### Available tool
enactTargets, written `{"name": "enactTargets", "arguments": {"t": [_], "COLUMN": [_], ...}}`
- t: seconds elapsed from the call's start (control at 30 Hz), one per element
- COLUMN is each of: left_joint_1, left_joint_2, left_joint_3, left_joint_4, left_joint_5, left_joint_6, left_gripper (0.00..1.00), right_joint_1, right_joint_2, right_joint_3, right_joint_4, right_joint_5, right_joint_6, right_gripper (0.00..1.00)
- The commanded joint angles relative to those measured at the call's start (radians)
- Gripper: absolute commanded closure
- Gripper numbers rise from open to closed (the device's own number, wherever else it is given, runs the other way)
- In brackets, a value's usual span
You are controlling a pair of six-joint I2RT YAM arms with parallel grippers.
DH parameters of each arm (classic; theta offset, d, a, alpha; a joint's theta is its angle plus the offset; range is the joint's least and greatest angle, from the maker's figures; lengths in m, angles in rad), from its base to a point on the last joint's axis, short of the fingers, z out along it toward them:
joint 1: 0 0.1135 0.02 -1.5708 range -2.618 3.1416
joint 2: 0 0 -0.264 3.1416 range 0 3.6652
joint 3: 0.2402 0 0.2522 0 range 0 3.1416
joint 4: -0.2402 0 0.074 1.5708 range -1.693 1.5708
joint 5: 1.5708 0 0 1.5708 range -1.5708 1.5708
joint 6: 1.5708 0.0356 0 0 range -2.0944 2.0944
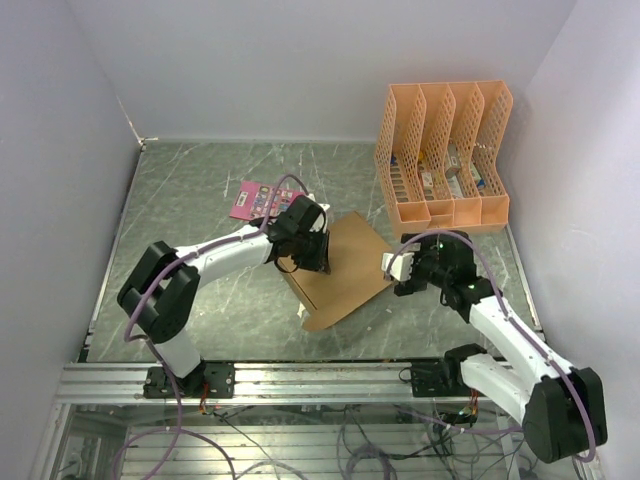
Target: Fold the paper box
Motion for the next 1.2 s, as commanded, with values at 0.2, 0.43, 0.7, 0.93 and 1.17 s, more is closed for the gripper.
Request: {"name": "enactTargets", "arguments": {"t": [0.2, 0.43, 0.7, 0.93, 1.17], "left_joint_1": [0.007, 0.008, 0.007, 0.007, 0.011], "left_joint_2": [0.036, 0.052, 0.009, -0.117, -0.380], "left_joint_3": [-0.010, -0.041, -0.052, -0.067, -0.264], "left_joint_4": [0.036, 0.060, 0.090, 0.102, 0.186], "left_joint_5": [0.042, 0.047, 0.046, 0.034, -0.092], "left_joint_6": [0.006, 0.011, -0.005, -0.017, -0.107], "left_gripper": [0.75, 0.76, 0.76, 0.73, 0.58], "right_joint_1": [-0.049, -0.116, 0.058, 0.076, 0.083], "right_joint_2": [-0.023, 0.115, 0.399, 0.408, 0.474], "right_joint_3": [0.161, 0.390, 0.438, 0.357, 0.362], "right_joint_4": [-0.536, -0.831, -0.527, -0.421, -0.394], "right_joint_5": [-0.180, -0.437, -0.438, -0.287, -0.194], "right_joint_6": [0.041, 0.192, 0.628, 0.649, 0.655], "right_gripper": [0.10, 0.35, 1.00, 1.00, 1.00]}}
